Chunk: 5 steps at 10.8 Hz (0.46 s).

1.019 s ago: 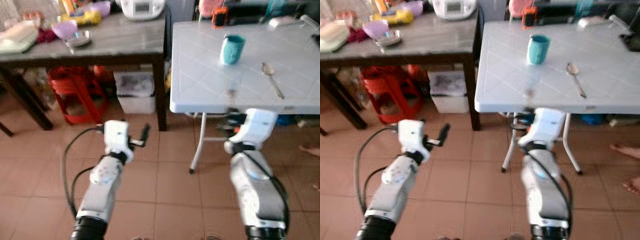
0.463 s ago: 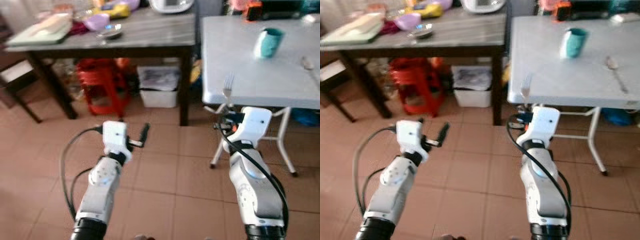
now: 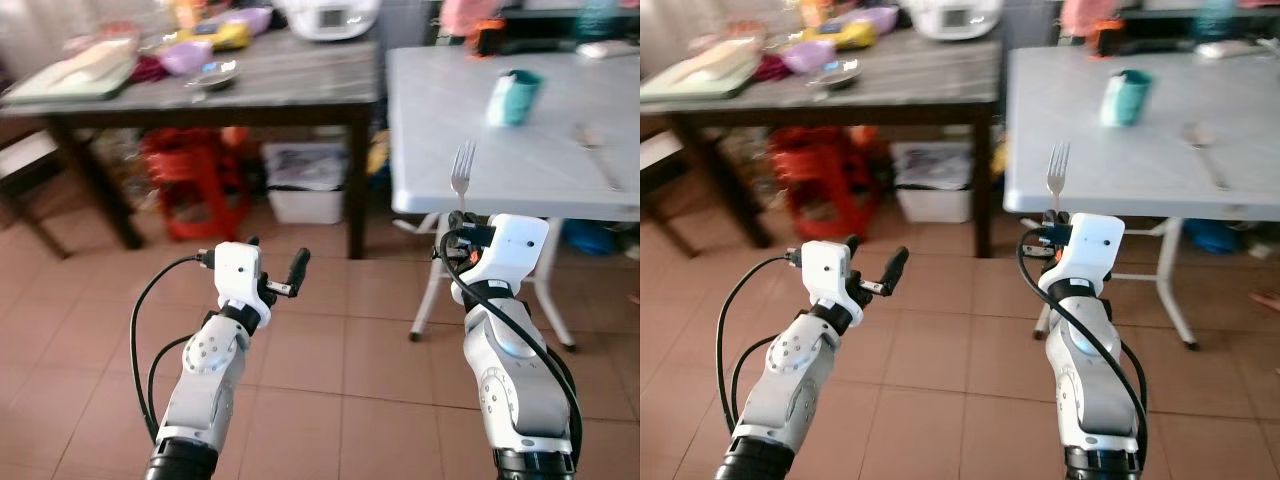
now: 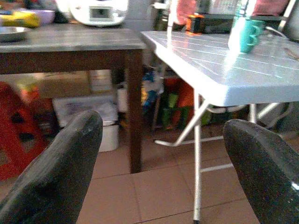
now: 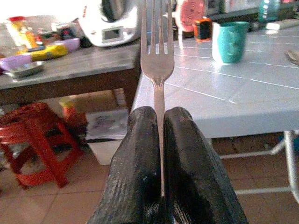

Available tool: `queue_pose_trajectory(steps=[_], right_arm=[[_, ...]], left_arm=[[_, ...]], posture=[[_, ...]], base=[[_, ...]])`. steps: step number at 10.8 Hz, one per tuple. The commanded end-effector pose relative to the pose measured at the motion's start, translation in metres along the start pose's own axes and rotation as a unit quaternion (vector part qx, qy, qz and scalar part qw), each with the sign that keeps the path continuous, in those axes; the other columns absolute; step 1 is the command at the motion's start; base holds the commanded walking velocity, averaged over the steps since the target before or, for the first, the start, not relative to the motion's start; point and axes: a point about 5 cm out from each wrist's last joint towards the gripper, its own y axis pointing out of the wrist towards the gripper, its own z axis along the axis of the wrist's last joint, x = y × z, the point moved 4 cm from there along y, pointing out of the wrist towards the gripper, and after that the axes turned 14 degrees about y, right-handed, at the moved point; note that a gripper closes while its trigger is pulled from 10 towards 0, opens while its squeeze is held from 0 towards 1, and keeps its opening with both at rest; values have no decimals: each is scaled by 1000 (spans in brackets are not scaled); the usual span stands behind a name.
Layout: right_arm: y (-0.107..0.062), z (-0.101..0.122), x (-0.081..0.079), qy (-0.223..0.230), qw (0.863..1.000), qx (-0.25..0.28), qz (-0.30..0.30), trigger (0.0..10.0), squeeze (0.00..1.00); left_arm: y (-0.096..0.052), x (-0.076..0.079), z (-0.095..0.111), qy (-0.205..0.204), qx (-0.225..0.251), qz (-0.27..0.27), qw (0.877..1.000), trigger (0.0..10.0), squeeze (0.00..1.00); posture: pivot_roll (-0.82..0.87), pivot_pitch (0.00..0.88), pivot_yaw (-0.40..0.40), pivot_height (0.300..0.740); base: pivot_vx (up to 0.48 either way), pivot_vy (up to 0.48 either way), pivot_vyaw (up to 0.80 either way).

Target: Setting the table

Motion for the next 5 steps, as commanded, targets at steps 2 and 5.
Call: queue_pose_trajectory(steps=[2,5], right_arm=[[0,1,-5,-1,1000,3,9,10000,0],[0,2,-4,-4,1000,5,9,10000,0]], left_arm=[[-1,-3,1,2,1,2,1000,10000,0],[-1,-1,1,-1,2,-1,1000,10000,0]], posture=[[-107,78,100,740],[-112,77,99,740]], base=[[336,0,0],[354,0,0]])
